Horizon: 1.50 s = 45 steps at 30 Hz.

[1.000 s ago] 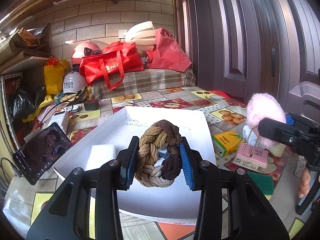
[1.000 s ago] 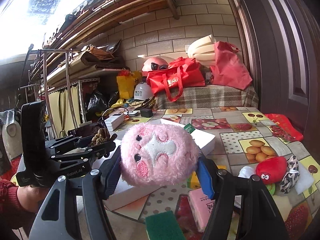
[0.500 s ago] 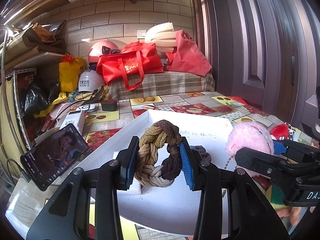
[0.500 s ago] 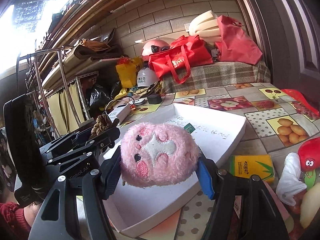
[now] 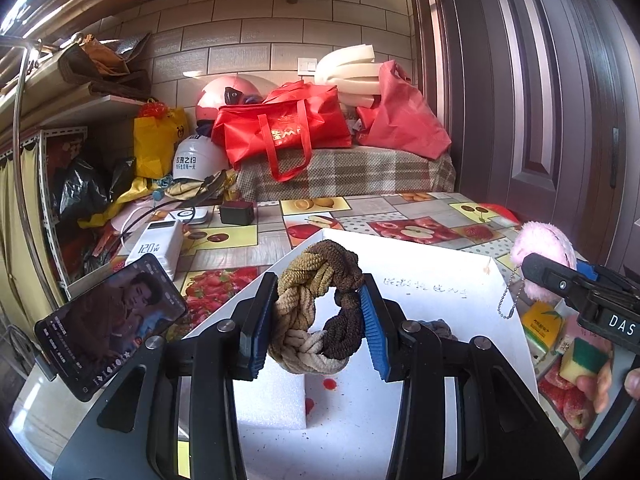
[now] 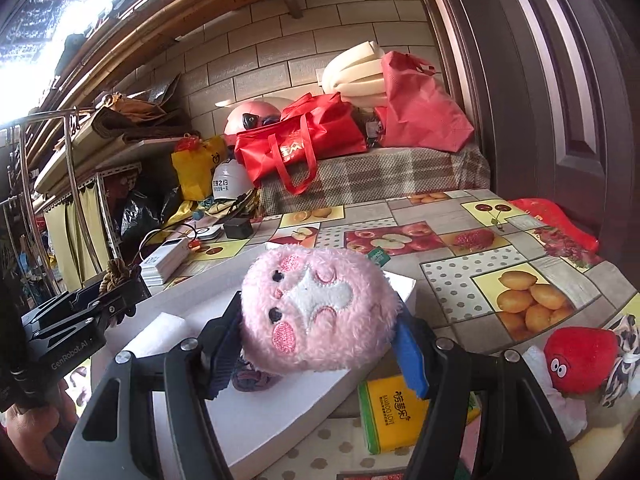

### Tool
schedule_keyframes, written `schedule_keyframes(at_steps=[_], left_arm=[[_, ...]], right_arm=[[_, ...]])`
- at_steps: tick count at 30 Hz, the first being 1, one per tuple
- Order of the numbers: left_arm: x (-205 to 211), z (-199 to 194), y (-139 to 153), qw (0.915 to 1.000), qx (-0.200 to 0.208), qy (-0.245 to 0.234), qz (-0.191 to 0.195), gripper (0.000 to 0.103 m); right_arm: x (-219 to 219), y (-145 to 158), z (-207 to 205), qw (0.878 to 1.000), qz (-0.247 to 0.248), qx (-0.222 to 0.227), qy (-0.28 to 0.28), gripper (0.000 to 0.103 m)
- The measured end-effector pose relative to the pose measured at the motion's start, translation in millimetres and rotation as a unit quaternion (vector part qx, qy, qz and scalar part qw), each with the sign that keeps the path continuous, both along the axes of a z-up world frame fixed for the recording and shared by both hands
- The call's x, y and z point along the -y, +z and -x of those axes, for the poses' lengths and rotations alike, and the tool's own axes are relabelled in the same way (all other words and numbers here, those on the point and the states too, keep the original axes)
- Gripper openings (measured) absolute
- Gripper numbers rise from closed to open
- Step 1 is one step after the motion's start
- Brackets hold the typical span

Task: Organize soft objects
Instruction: 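Carry the braided rope knot and pink plush into the white box and open both tools, then lift both open tools out of the white box toward the remaining items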

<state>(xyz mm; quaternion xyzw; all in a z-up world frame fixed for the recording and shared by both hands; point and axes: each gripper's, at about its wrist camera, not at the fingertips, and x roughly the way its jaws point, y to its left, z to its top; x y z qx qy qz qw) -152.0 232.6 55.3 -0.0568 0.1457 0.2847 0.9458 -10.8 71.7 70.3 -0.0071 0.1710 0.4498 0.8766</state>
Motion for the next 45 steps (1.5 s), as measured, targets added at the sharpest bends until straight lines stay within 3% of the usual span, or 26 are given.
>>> schedule_keyframes(at_steps=[9,19,20,22,23,26,30,45], left_arm=[[-7.5,-12.3,-0.4,1.0,-0.002,0.004,0.005,0.04],[-6.4,-18.5,0.3,0.9999,-0.005,0.01,0.0,0.042],[-5.2,-18.5,0.5,0.9999,-0.005,0.013,-0.003,0.045],[-2.4,-18.7,1.6,0.9997,-0.004,0.022,-0.013,0.064],[-0.8,-18.0,1.9,0.9995,-0.003,0.026,-0.018,0.079],[-7.1,-16.6,1.5,0.9992,0.0,0.04,-0.007,0.103],[-11.1,-14.2,2.0,0.9989,0.008,0.047,0.0,0.103],[-9.0,-11.6,2.8,0.9985,0.013,0.053,-0.009,0.103]], right_arm=[[-33.9,1.1,5.7,0.999,0.033,0.041,0.01,0.067],[-57.0,1.1,1.1,0.997,0.052,0.052,0.005,0.069],[-58.6,0.8,1.0,0.997,0.055,0.053,0.006,0.069],[-61.6,0.4,1.9,0.997,0.063,0.053,0.008,0.071],[-62.2,0.5,3.9,0.996,0.065,0.056,0.006,0.08],[-58.9,0.8,0.9,0.997,0.059,0.052,-0.014,0.085],[-58.8,-1.1,-6.0,0.997,0.062,0.037,-0.034,0.103],[-55.4,1.6,-2.1,0.997,0.052,0.047,-0.037,0.103]])
